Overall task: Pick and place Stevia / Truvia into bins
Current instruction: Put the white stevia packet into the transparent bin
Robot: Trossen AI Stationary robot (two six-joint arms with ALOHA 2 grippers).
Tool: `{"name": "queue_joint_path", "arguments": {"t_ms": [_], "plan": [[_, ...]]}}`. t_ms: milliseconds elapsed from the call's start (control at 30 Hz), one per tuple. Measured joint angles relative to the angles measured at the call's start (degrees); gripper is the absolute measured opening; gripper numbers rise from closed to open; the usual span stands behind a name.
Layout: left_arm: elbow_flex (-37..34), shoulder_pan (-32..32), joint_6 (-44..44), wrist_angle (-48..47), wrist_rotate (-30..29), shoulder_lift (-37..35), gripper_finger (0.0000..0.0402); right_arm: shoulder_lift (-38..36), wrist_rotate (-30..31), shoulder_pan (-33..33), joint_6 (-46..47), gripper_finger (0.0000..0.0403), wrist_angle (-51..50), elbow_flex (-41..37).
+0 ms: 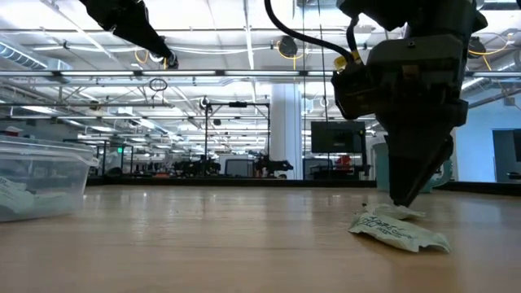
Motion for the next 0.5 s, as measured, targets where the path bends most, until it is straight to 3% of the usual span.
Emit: {"name": "queue_joint_path", "arguments": {"t_ms": [500], "plan": [[0.0,0.0,0.0,0.0,0.0,0.0,0.0095,0.8,0.5,-0.2,-0.5,0.0068,3.7,-1.5]]}}
